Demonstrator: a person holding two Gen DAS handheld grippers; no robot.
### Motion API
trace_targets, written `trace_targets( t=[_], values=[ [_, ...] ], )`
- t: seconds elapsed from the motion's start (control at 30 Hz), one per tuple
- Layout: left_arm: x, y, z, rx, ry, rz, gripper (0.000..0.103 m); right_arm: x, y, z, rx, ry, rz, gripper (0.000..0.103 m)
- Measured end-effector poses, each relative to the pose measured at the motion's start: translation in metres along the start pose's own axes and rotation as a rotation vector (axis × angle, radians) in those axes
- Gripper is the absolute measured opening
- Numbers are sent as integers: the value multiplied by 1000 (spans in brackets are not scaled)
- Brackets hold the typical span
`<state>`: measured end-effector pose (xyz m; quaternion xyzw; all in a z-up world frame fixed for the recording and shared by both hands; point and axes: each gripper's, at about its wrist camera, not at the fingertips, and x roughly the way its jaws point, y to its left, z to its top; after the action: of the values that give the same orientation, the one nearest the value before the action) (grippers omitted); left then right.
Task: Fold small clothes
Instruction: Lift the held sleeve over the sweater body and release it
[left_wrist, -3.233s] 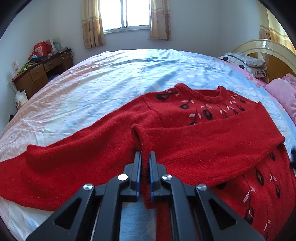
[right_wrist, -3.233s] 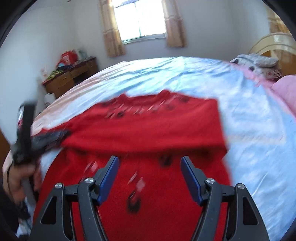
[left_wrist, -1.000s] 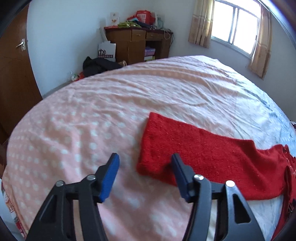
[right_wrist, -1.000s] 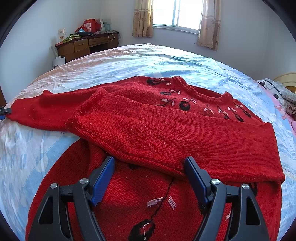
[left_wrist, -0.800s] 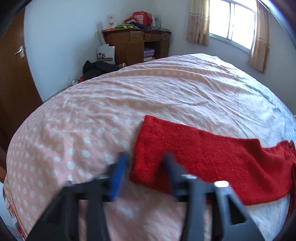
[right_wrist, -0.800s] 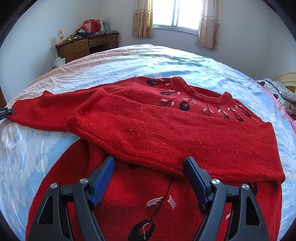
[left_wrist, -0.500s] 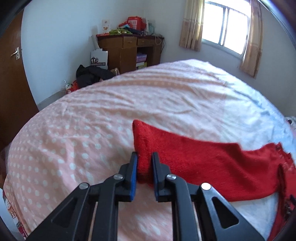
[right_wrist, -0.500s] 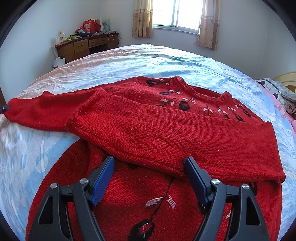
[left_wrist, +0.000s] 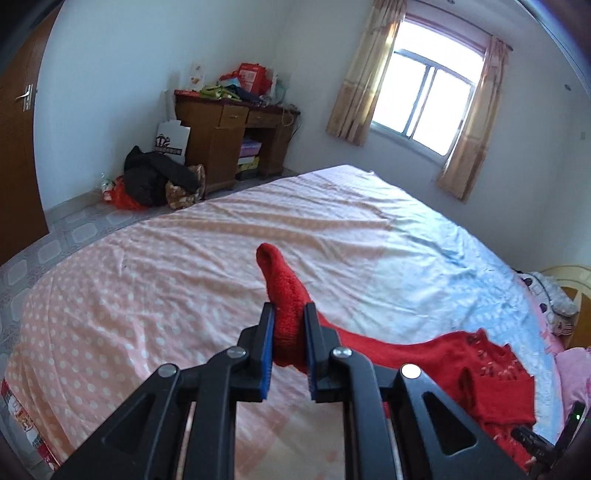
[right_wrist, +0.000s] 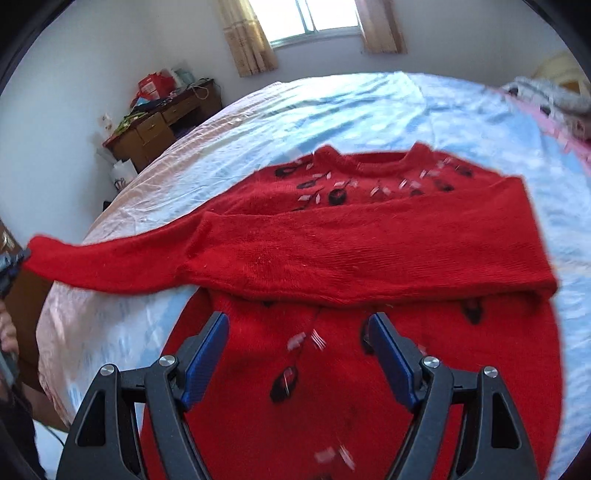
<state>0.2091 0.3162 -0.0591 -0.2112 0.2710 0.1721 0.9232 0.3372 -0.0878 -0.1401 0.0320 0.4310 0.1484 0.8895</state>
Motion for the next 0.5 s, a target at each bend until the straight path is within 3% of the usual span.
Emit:
trace_targets(
  t=[0.27,0.5],
  values=[
    [0,-47,8,32,-12,-56,15,-46,-9,-31,-95,8,-6,79],
    [-5,-112,17,79,-34,-134,15,-68,-43,-55,-39,-18,-15,79]
  ],
)
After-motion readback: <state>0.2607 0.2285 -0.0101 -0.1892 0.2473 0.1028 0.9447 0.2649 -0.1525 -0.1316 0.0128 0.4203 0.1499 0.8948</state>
